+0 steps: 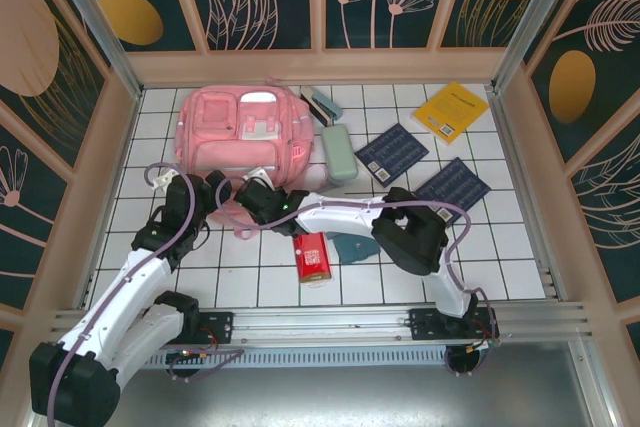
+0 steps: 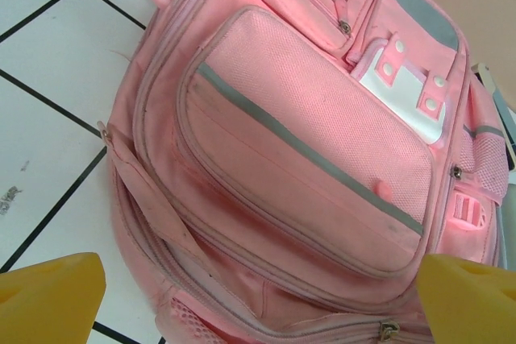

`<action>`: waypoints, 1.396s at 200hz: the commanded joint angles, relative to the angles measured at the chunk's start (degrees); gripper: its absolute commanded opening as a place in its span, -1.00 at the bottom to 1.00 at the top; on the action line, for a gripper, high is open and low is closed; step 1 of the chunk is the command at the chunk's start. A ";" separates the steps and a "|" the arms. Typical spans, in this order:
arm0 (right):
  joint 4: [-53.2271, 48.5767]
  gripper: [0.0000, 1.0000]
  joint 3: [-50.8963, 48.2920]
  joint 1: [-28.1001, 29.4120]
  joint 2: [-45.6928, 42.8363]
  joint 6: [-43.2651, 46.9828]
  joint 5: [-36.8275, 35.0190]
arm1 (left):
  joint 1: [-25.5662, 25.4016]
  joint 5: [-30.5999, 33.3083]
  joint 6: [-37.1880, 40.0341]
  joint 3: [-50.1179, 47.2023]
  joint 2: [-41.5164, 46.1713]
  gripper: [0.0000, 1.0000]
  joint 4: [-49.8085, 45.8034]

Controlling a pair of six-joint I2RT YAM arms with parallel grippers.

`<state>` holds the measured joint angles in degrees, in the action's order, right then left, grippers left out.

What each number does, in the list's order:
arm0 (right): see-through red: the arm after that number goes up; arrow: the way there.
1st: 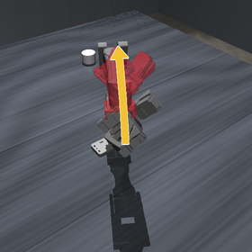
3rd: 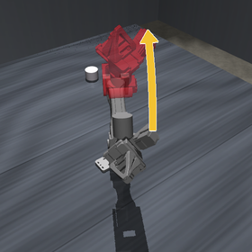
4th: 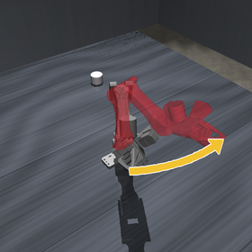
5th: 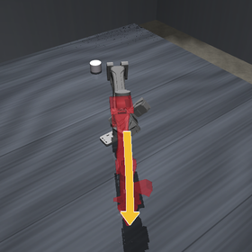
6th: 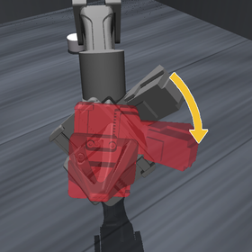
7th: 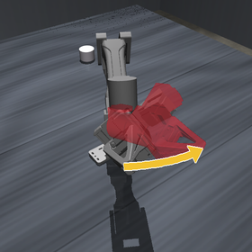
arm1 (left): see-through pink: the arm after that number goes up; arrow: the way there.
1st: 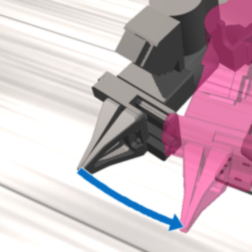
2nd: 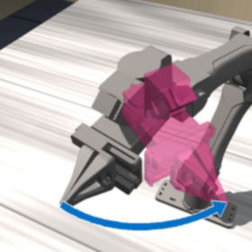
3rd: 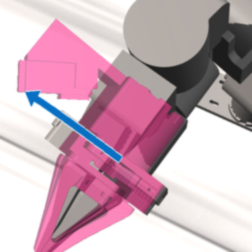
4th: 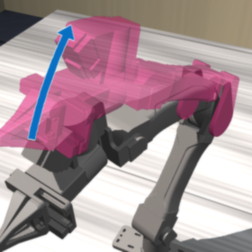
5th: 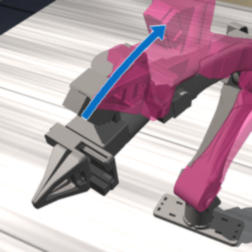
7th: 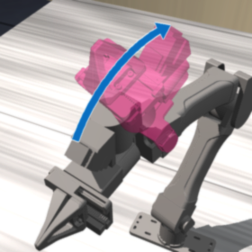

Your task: Pack books, pencil case, and school supplies into a backpack

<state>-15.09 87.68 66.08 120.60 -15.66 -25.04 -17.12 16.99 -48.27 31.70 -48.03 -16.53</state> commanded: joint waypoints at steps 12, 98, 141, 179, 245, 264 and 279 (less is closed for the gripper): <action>-2.41 -0.76 1.45 -0.08 2.18 1.54 -3.61 | 0.42 0.59 -0.61 -0.24 0.55 0.97 -1.13; 1.52 -0.79 -1.30 -1.23 2.03 1.66 -6.63 | 0.43 -0.81 -1.18 -0.68 1.30 0.97 -0.93; 6.31 -1.00 -6.42 -1.39 -3.66 1.46 -1.08 | 0.42 -2.08 -1.30 -1.19 1.84 0.97 -0.62; 10.56 -1.00 -10.73 -2.48 -9.32 0.25 8.56 | 0.43 -3.37 -1.54 -1.89 2.39 0.97 0.19; 14.24 -1.00 -14.60 -4.75 -12.88 -2.84 16.07 | 0.40 -9.24 -0.98 -4.63 4.17 0.96 2.92; 13.97 -1.00 -14.63 -5.43 -12.49 -3.66 14.67 | 0.42 -15.26 -0.69 -6.80 4.09 0.88 6.97; 14.82 -0.99 -15.31 -6.51 -12.65 -4.57 15.11 | 0.43 -19.74 -1.31 -8.69 4.02 0.78 10.65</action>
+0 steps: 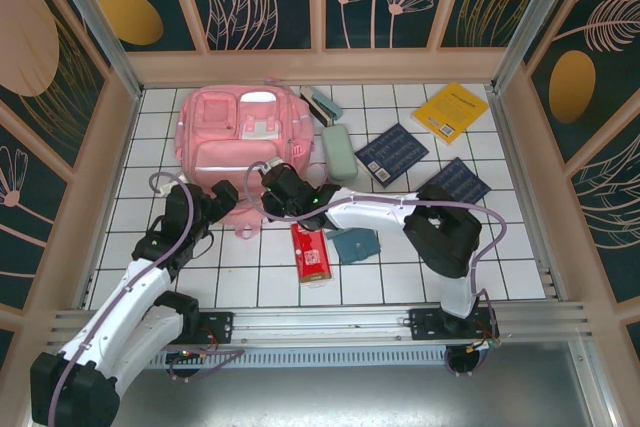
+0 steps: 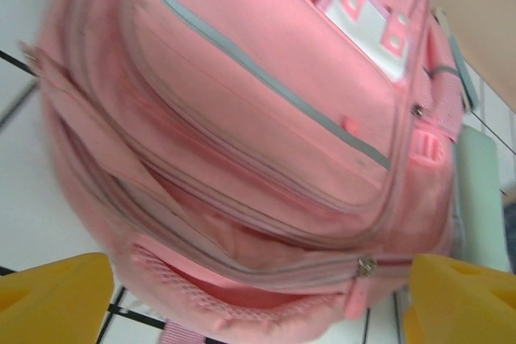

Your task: Pack books, pencil case, and school supplies into a backpack

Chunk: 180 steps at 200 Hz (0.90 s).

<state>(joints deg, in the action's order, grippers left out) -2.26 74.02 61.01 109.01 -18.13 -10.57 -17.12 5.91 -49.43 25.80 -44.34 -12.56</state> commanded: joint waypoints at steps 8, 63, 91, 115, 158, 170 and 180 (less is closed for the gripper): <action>2.25 -0.97 -1.86 -1.97 -1.12 -2.42 1.02 | 0.42 -11.00 -0.78 -3.88 0.39 0.71 8.90; 4.02 -0.98 -2.82 -3.07 0.18 -1.96 4.41 | 0.42 -20.20 -7.90 -13.00 -0.79 0.26 25.40; 4.63 -0.93 -3.94 -3.64 0.05 -3.12 2.04 | 0.31 -23.73 -10.31 -16.06 -2.70 0.22 34.28; 5.29 -0.94 -4.87 -5.40 -0.40 -3.58 2.36 | -0.31 -24.54 -10.54 -16.14 -4.31 0.14 37.59; 6.41 -0.94 -4.98 -7.38 -0.82 -3.23 3.05 | -4.29 -23.44 -10.86 -14.40 -9.28 0.10 41.81; 6.70 -0.94 -5.13 -7.57 -0.58 -3.26 3.18 | -5.89 -22.64 -10.88 -13.54 -11.55 0.09 42.57; 6.84 -0.94 -5.24 -7.66 -0.44 -3.27 3.23 | -6.74 -22.44 -11.03 -13.03 -13.73 0.07 43.26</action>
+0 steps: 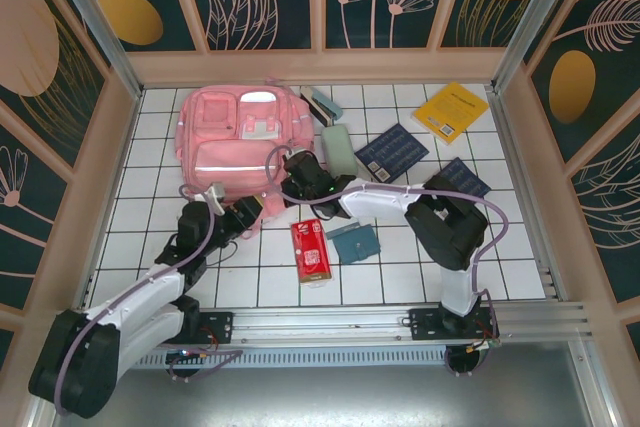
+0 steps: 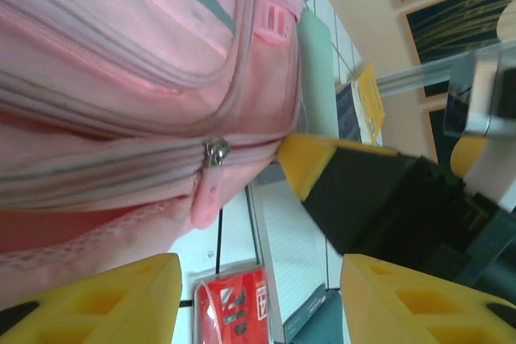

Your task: Pack books, pencil case, and school supplies into a backpack

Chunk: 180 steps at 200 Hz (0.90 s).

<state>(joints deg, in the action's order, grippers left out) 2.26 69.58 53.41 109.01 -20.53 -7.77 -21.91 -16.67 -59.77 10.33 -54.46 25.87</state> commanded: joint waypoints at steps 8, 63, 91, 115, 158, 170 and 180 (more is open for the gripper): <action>2.40 -0.94 -0.82 -0.14 -0.29 -0.91 0.63 | -2.14 0.10 -1.24 2.46 -5.29 0.06 5.79; 3.69 -0.94 -1.91 -0.15 -0.20 -1.60 1.22 | -2.87 -1.94 -4.36 2.39 -13.22 0.21 11.34; 4.16 -0.94 -2.08 -0.15 0.44 -2.14 1.59 | -2.93 -2.12 -4.96 3.15 -15.28 0.28 12.80; 4.50 -0.95 -2.26 -0.23 0.19 -2.67 0.65 | -3.11 -2.77 -6.03 4.26 -17.44 0.28 13.95; 4.50 -0.96 -1.30 -0.58 -0.79 -1.67 0.33 | -3.12 -1.64 -7.42 4.25 -20.34 0.28 14.73; 4.60 -0.96 -0.90 -0.88 -1.35 -1.44 0.11 | -3.14 -1.44 -7.70 4.13 -19.71 0.27 14.83; 4.75 -0.95 -0.60 -1.40 -1.57 -1.44 0.34 | -3.18 -1.37 -7.73 4.09 -18.55 0.27 14.30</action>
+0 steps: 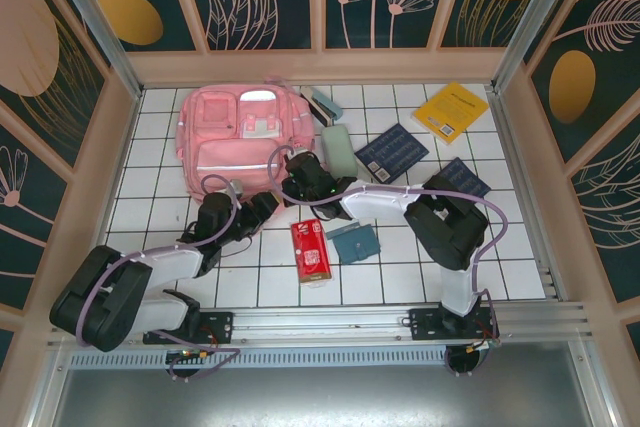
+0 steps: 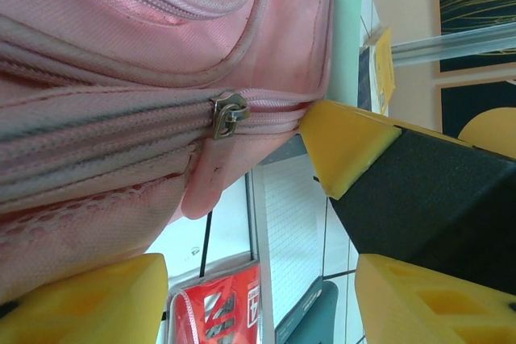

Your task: Pack books, pencil case, and school supplies into a backpack

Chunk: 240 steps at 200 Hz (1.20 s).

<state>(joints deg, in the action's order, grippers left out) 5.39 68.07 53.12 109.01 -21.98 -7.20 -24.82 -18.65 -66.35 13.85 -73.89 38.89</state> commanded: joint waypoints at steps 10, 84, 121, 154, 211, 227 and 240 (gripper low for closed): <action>1.50 -0.95 1.57 -1.93 -1.28 0.00 0.25 | -0.32 0.80 -1.15 0.65 2.44 0.27 0.02; 1.77 -0.95 6.25 -6.31 3.93 1.52 4.06 | -2.41 1.17 -5.47 -0.41 8.38 0.30 -0.31; 1.31 -0.95 8.05 -6.80 6.28 1.67 5.88 | -2.95 -0.17 -6.86 -0.41 3.16 0.32 3.96; 1.22 -0.95 8.65 -6.72 7.86 1.63 6.06 | -2.95 0.68 -7.01 0.56 -0.85 0.31 3.72; 1.24 -0.95 8.09 -5.76 7.79 1.32 6.06 | -2.95 3.65 -7.72 2.45 -6.75 0.26 5.71; 1.14 -0.95 7.94 -5.41 7.93 1.32 6.06 | -2.95 4.23 -7.66 3.00 -7.21 0.25 6.61; 1.20 -0.95 7.77 -5.23 8.05 1.26 6.10 | -2.95 4.28 -7.49 3.49 -7.57 0.22 7.16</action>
<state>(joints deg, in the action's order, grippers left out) 6.20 75.18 47.07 115.70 -21.32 -1.83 -27.46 -16.25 -73.63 15.09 -80.64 41.45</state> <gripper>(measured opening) 0.050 0.627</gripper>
